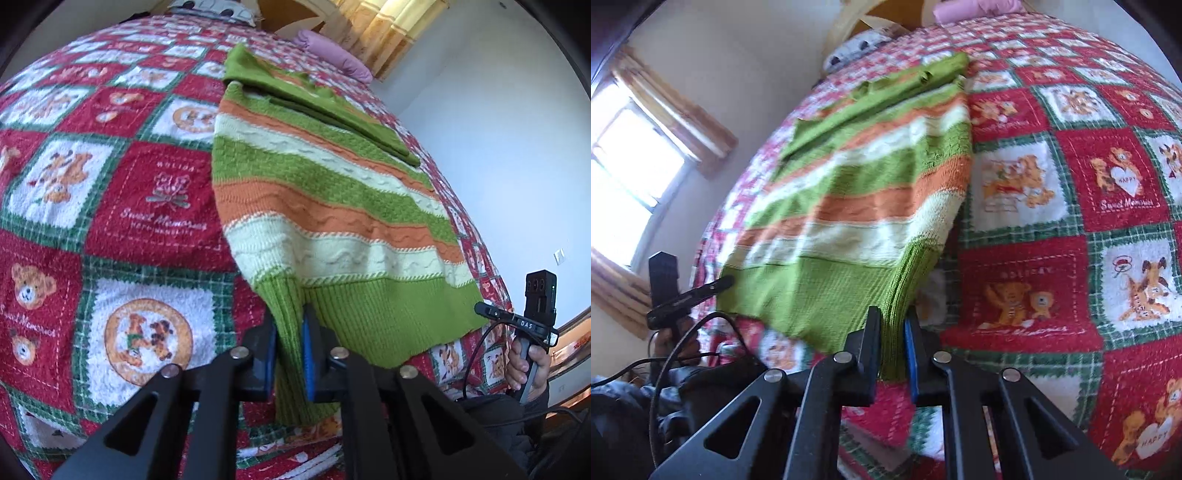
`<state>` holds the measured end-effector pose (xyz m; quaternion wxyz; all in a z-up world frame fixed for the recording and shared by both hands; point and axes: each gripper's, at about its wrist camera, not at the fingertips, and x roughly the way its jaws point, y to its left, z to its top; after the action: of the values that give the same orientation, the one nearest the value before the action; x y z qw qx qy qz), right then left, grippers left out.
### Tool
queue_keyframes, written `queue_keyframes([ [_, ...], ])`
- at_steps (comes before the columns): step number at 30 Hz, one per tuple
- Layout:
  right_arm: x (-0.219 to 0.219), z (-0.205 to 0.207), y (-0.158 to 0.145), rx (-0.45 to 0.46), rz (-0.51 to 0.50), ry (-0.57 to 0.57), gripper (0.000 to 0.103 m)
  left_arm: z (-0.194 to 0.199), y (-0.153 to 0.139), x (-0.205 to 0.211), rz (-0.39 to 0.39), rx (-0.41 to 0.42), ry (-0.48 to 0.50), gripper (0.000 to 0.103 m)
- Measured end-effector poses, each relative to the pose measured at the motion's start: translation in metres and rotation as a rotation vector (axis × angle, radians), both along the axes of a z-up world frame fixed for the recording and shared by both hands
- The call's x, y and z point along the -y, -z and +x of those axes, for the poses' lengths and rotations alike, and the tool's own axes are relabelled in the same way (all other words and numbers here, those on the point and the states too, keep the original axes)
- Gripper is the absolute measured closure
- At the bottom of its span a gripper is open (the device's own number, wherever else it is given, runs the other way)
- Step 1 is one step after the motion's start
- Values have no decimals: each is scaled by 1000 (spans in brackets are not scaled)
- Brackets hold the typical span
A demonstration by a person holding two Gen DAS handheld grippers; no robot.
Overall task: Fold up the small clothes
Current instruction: 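Close the right tool on the ribbed hem while the left tool grips beside it, then lift the hem with both tools and fold it over toward the collar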
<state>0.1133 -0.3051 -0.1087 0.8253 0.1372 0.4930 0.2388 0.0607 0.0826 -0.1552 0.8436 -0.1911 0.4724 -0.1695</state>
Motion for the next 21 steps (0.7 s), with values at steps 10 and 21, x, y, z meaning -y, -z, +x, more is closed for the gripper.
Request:
queue_keyframes([
  [10, 26, -4, -14, 80, 127, 90, 93, -4, -15, -7, -33, 66, -4, 93],
  [21, 26, -7, -34, 144, 184, 107, 94, -6, -48, -13, -53, 175, -10, 93],
])
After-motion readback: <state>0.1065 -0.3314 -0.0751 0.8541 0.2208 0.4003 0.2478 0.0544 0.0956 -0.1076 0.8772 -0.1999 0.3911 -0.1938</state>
